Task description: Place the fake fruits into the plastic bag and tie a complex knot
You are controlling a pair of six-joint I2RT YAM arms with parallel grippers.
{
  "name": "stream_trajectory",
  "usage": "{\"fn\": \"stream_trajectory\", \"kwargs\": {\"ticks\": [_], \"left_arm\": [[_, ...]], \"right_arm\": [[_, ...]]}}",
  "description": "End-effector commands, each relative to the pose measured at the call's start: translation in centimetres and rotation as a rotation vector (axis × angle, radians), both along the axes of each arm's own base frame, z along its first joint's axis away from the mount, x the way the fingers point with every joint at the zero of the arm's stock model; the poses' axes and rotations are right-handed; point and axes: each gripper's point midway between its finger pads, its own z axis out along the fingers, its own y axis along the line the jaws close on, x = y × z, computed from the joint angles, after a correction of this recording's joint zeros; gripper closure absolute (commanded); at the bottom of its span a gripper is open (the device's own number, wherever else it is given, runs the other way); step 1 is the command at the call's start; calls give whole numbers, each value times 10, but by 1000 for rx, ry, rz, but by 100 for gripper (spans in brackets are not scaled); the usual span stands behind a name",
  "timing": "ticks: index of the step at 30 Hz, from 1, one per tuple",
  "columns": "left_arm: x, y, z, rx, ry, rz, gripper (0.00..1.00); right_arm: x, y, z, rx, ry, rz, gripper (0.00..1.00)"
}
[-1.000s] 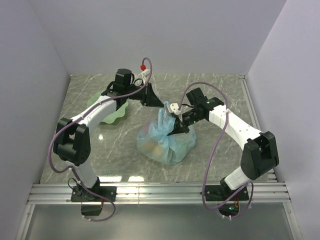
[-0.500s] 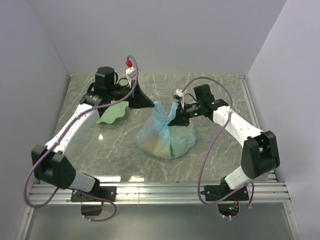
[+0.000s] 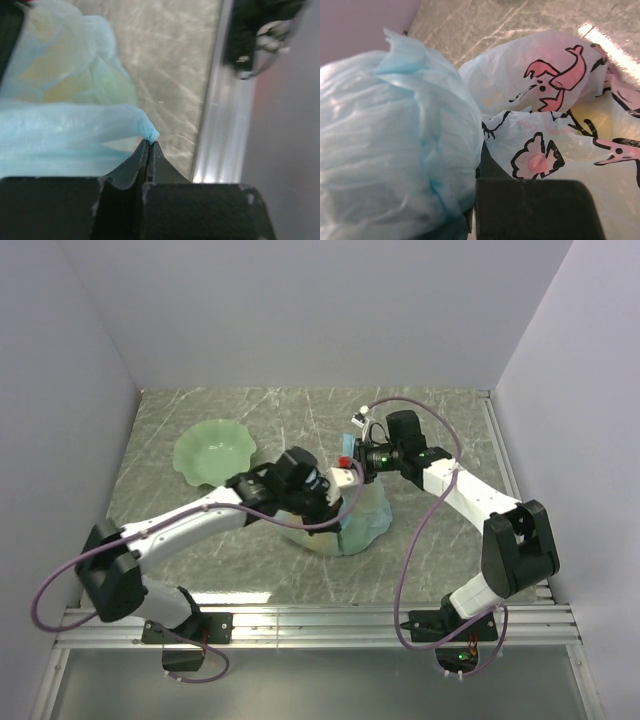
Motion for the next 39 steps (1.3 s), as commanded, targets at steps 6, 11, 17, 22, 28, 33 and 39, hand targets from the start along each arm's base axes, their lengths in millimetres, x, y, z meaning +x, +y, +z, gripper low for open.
{"fn": "stream_trajectory", "kwargs": {"ticks": [6, 11, 17, 22, 28, 33, 39], "left_arm": [[61, -30, -48, 167, 42, 418, 100], [104, 23, -76, 226, 123, 690, 100], [136, 48, -53, 147, 81, 755, 100], [135, 28, -32, 42, 97, 676, 100], [97, 1, -9, -101, 181, 459, 100], [82, -2, -16, -121, 282, 485, 100], [88, 21, -10, -92, 237, 516, 90]], "right_arm": [[0, 2, 30, 74, 24, -110, 100], [-12, -10, 24, 50, 20, -103, 100], [-24, -10, 14, 48, 49, -56, 100], [-20, -2, 20, 74, 52, -39, 100], [-13, -1, 24, 90, 43, -69, 100], [-13, -5, 25, 98, 41, -142, 100], [-10, -13, 19, 76, 23, -161, 100]]}}
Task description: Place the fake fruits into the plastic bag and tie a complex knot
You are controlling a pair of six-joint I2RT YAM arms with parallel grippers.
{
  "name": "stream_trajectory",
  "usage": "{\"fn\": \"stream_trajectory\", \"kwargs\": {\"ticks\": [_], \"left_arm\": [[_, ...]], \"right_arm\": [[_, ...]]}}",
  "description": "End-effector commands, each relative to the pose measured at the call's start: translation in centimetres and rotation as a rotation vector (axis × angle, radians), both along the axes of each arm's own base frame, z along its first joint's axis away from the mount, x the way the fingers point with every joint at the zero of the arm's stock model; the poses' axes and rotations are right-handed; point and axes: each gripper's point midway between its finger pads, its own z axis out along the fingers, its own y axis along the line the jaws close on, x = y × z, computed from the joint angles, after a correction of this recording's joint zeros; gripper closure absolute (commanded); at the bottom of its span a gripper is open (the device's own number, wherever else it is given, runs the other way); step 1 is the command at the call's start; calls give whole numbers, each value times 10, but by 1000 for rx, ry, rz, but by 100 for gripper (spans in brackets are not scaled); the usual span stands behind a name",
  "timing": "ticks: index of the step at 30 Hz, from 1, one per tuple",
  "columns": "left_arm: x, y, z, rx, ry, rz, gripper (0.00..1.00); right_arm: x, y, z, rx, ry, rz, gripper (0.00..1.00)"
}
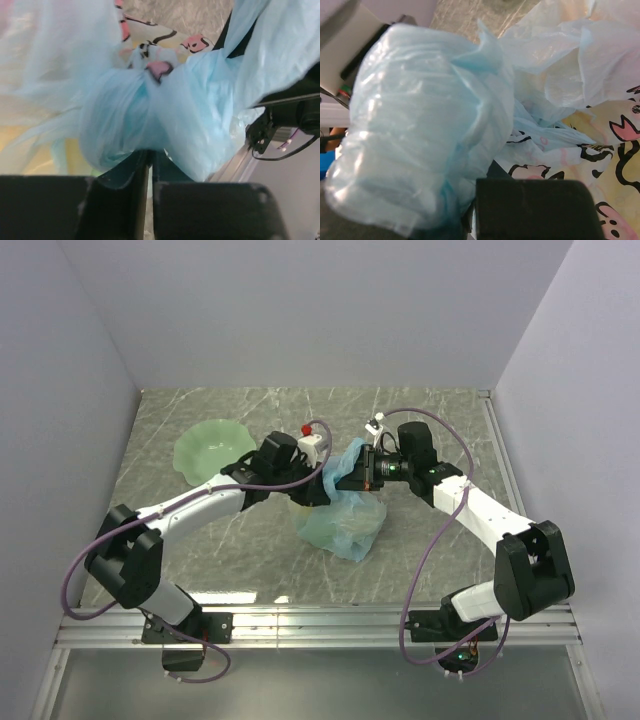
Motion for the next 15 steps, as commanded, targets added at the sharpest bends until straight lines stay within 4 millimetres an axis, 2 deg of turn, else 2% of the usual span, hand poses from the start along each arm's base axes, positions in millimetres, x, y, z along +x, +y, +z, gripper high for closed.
{"fn": "stream_trajectory", "kwargs": {"ticks": [1, 5, 6, 10, 13, 15], "left_arm": [[3, 15, 32, -38, -77, 0, 87], [-3, 37, 68, -44, -174, -2, 72], [-7, 40, 70, -36, -180, -8, 66], [-18, 46, 79, -32, -237, -70, 56], [-18, 51, 79, -3, -257, -87, 52], [-13, 55, 82, 9, -285, -93, 42]], "right_arm": [[5, -5, 13, 10, -81, -18, 100], [3, -5, 11, 1, -93, 0, 100], [2, -5, 9, -1, -91, 5, 100], [0, -5, 7, -1, -89, 22, 100], [-1, -4, 8, 5, -91, 33, 100], [-1, -3, 11, 8, -100, 39, 100]]}}
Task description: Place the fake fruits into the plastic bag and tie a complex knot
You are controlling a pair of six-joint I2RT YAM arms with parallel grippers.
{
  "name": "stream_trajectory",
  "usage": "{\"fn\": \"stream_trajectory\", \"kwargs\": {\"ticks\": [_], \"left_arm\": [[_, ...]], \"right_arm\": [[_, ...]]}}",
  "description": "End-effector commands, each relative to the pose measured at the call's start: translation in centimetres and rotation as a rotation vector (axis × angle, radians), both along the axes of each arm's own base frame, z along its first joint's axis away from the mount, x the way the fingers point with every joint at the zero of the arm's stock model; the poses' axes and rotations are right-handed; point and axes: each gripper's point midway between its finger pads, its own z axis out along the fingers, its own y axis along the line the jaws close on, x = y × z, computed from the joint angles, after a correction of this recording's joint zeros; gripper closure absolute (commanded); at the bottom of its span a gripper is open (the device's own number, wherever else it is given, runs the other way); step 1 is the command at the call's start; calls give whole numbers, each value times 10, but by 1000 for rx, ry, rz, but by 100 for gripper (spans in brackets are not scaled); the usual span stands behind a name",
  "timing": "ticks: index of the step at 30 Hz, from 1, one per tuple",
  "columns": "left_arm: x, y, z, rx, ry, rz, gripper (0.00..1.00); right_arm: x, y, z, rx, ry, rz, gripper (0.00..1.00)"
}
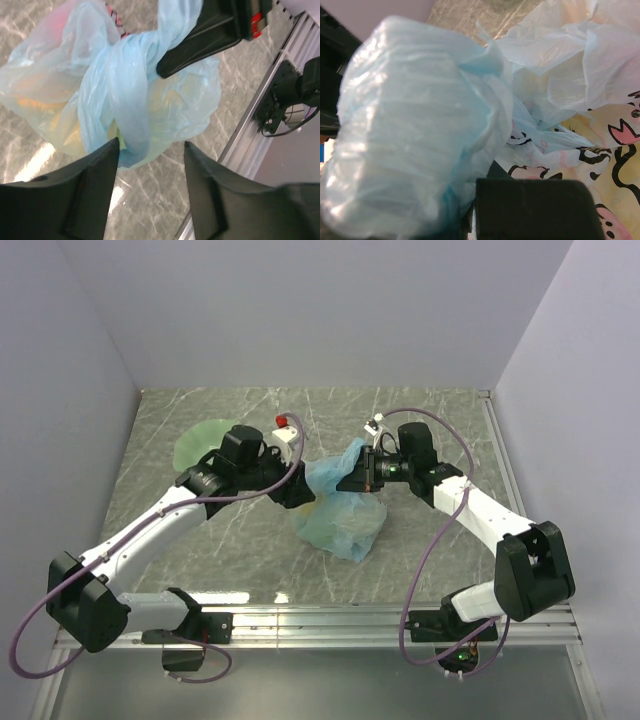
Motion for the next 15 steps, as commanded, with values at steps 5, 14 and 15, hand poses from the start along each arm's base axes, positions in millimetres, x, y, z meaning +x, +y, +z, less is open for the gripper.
{"fn": "stream_trajectory", "kwargs": {"ticks": [5, 14, 15], "left_arm": [[16, 14, 14, 54, -117, -42, 38], [23, 15, -4, 76, -87, -131, 52], [21, 14, -6, 76, -84, -145, 55]], "right_arm": [[-2, 0, 15, 23, -66, 36, 100], [-1, 0, 16, 27, -71, 43, 100], [-2, 1, 16, 28, -71, 47, 100]]}}
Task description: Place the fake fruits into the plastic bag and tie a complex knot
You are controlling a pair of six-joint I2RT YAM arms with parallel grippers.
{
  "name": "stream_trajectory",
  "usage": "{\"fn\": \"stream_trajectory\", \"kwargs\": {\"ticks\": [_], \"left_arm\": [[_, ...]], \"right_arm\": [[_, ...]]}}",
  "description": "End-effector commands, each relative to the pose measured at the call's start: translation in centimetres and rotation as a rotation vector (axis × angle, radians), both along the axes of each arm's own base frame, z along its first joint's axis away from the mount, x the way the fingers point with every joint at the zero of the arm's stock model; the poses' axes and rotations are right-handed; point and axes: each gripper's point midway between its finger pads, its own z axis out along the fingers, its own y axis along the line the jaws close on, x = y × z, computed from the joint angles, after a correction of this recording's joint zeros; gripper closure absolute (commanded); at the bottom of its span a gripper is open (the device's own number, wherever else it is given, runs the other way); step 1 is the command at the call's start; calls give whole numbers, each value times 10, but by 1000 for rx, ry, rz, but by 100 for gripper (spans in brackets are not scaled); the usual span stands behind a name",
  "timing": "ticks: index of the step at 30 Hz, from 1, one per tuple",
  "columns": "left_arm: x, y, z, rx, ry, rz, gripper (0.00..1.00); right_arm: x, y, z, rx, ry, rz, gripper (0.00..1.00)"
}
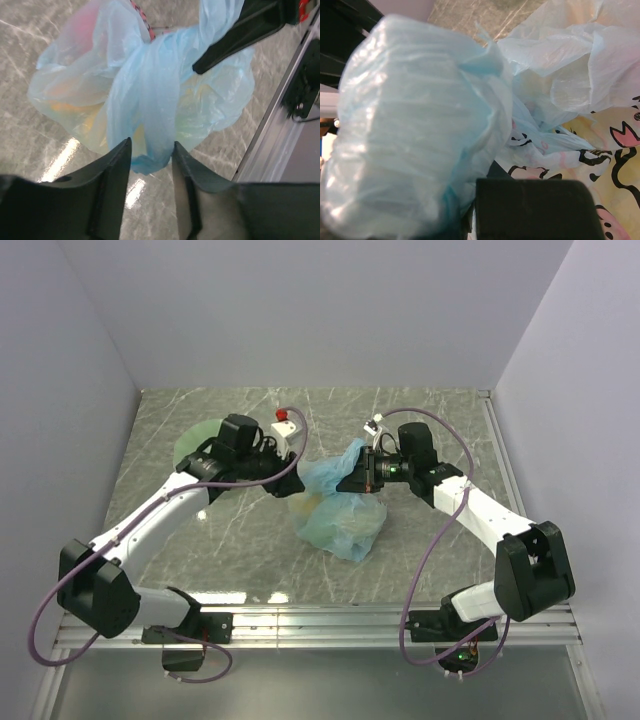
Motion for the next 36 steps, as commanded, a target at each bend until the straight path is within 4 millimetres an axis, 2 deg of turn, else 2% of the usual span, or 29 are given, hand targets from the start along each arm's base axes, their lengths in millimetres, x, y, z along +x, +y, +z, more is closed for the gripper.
{"fn": "stream_trajectory", "kwargs": {"ticks": [1, 3, 5, 9, 13, 18, 23, 25, 26, 28, 31, 33, 36], "left_arm": [[-5, -5, 2, -1, -13, -92, 58], [-6, -3, -3, 10, -10, -101, 66], [-6, 0, -5, 20, -17, -106, 67], [-10, 5, -9, 23, -2, -108, 58], [-5, 7, -8, 34, -38, -93, 55], [4, 7, -10, 47, -66, -102, 60], [8, 11, -16, 77, -82, -107, 60], [4, 10, -14, 81, -81, -148, 100], [-2, 7, -11, 62, -69, -179, 100], [-29, -7, 4, -49, -6, -305, 100], [-57, -21, 11, -166, 128, -369, 100], [-63, -30, -5, -182, 137, -367, 100], [-60, -47, -25, -187, 137, -308, 100]], "right_arm": [[0, 0, 14, 24, -51, 23, 100], [1, -1, 14, 25, -51, 21, 100], [2, -2, 13, 26, -48, 19, 100], [1, -1, 12, 30, -44, 25, 100], [1, -1, 13, 36, -45, 31, 100], [1, -1, 15, 49, -40, 35, 100], [0, -2, 15, 51, -41, 37, 100], [0, -2, 15, 53, -35, 26, 100], [0, -2, 15, 54, -37, 20, 100], [0, -3, 12, 50, -15, 1, 100], [4, -1, 18, 80, -26, -23, 100], [5, 0, 20, 97, -19, -36, 100], [4, 2, 22, 119, -9, -35, 100]]}}
